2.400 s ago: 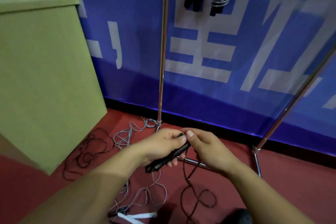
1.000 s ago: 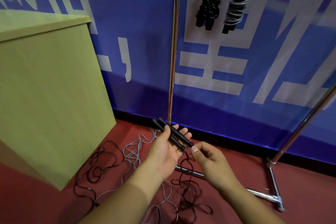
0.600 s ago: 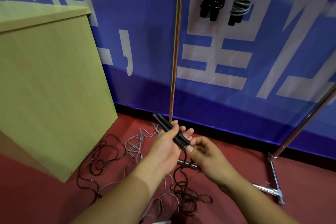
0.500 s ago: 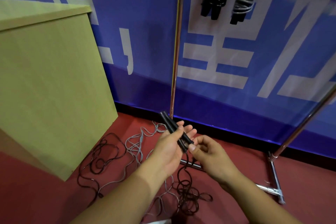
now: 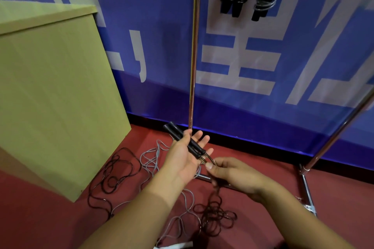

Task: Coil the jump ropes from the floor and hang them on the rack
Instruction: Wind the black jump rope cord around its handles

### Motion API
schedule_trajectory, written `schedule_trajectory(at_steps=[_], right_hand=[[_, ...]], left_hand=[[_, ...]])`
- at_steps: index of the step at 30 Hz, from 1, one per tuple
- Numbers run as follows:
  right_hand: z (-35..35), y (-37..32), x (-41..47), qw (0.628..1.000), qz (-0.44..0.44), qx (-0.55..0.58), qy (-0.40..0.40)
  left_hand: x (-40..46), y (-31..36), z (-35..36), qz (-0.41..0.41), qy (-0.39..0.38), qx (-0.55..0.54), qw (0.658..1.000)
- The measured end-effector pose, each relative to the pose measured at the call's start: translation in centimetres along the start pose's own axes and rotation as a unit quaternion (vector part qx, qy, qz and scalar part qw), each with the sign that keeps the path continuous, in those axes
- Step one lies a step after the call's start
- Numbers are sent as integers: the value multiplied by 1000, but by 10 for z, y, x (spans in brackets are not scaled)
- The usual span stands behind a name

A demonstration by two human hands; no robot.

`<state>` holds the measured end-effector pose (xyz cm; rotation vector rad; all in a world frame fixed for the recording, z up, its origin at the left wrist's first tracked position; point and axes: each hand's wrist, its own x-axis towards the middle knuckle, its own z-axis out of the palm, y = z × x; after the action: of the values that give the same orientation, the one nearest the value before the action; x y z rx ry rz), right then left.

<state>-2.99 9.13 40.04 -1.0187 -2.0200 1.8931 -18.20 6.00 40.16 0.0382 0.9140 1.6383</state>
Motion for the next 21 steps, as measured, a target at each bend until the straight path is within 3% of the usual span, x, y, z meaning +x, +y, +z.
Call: schedule_trajectory(at_steps=[4,9,16,19,21], right_hand=[[-10,1,0,997,60,-39,-25],[-31,6,-9,989,98,-98,-48],[-49,4,-13,982,134,-132,8],[-55,5,-18,972,124,-194,34],[-59,5,-20,979,98,-171,54]], left_hand=[[2,8,0,15,22,-23,999],[10,27,-13,103,55,10,993],[11,40,-13,196,106,59,973],[16,46,-19,243,131,106,955],[17,46,-26,261,136,159,942]])
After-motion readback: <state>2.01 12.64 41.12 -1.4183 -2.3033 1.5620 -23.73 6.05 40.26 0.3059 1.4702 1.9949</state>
